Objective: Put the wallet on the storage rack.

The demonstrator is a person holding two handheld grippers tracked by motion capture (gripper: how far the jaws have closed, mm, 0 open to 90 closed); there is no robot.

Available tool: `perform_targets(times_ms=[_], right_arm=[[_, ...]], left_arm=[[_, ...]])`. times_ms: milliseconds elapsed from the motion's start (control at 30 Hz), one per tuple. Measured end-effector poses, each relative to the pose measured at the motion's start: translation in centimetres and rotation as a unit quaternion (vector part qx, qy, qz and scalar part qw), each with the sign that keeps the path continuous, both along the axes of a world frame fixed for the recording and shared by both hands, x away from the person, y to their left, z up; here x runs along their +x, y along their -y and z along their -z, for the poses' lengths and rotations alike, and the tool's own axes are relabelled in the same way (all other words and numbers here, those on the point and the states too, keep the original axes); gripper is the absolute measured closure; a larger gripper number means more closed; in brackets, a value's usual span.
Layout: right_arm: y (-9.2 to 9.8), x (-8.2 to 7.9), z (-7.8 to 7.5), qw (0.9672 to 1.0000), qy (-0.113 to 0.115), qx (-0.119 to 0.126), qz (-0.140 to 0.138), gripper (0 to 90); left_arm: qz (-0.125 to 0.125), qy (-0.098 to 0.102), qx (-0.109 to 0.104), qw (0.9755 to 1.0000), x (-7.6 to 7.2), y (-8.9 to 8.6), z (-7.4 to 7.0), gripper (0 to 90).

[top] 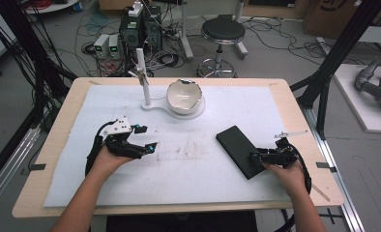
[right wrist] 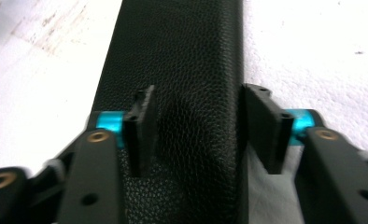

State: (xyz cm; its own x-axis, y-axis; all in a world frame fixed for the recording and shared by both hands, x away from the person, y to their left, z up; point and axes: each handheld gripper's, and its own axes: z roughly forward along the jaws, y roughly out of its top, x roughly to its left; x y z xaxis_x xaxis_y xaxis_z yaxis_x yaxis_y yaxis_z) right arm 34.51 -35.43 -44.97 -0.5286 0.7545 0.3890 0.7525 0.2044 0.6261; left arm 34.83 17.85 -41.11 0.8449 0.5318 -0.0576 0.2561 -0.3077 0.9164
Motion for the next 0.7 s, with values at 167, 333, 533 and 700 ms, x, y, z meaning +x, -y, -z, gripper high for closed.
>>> perform_targets(times_ms=[167,333,533,700], right_arm=[[0.1,-0.3,-0.5,0.9999,0.012,-0.008,0.001,73.5],[-0.4,-0.5,-1.1,0.9984,0.038,-0.038,-0.014,80.6],[-0.7,-1.1,-2.8,0.9940,0.089,-0.048,-0.042,83.9],[-2.1,-2.1,-5.3,0.9821,0.154,-0.076,-0.076,84.2]], left_arm=[[-0.003,0.001,0.008,1.0000,0.0,0.1,0.1,21.8],[-0.005,0.002,0.014,0.9999,0.0,0.2,0.2,21.8],[-0.008,0.006,-0.013,0.9999,0.0,-0.3,-0.2,21.9],[-0.001,-0.016,-0.046,0.9988,0.1,-0.5,-0.4,20.8]])
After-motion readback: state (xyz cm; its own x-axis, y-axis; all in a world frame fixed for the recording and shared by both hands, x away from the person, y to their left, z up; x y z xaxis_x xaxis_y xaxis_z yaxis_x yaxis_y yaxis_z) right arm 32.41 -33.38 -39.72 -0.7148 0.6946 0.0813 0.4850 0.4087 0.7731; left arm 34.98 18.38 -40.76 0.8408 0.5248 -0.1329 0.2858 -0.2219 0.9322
